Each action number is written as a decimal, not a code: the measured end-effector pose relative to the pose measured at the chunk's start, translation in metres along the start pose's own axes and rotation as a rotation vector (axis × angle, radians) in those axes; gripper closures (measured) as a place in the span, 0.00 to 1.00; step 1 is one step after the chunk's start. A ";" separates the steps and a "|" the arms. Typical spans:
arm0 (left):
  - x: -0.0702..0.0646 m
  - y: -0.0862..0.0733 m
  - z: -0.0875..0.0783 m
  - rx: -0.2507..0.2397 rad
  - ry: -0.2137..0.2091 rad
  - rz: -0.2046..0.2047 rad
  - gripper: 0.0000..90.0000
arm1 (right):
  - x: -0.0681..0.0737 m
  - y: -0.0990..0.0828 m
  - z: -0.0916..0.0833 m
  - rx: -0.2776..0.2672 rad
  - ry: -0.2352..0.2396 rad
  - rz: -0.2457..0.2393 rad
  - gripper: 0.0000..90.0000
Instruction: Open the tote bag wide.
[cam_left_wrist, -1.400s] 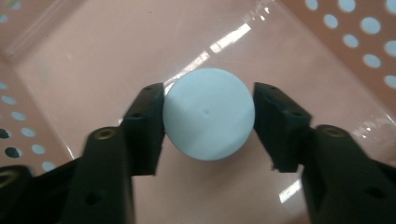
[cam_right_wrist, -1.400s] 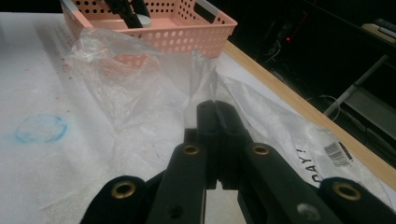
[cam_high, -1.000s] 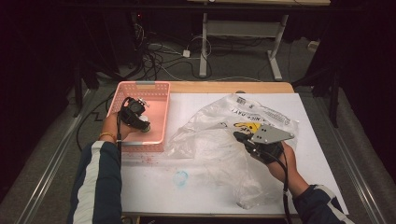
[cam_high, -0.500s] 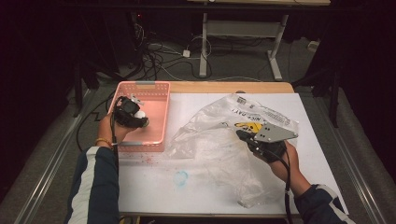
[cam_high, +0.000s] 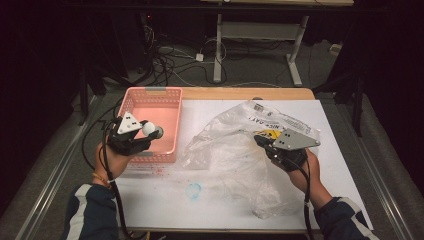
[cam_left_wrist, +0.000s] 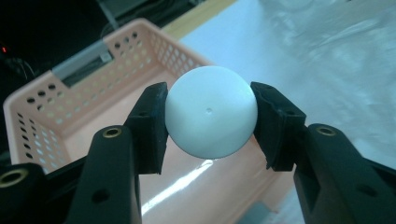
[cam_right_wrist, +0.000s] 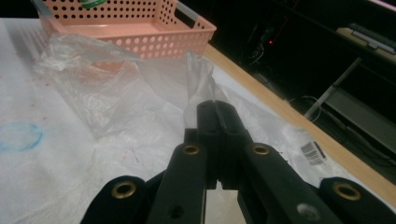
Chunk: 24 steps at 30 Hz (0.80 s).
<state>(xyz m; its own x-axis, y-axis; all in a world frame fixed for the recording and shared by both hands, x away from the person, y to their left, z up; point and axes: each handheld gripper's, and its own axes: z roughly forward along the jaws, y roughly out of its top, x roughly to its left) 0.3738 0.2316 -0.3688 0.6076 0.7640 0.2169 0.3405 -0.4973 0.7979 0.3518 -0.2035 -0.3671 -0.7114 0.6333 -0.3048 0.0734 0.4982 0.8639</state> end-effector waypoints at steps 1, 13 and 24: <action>-0.006 0.002 -0.006 -0.011 -0.011 0.007 0.53 | 0.000 0.002 -0.001 -0.006 -0.002 -0.001 1.00; -0.100 0.036 -0.029 -0.138 -0.173 0.209 0.53 | 0.002 0.011 -0.004 -0.025 -0.013 0.008 1.00; -0.176 0.037 0.052 -0.072 -0.330 0.324 0.53 | 0.019 0.005 0.007 0.011 0.037 -0.009 1.00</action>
<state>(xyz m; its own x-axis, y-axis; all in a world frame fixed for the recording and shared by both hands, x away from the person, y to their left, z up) 0.3169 0.0574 -0.4069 0.8742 0.3965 0.2802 0.0517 -0.6499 0.7583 0.3432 -0.1846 -0.3713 -0.7374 0.6063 -0.2976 0.0741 0.5105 0.8567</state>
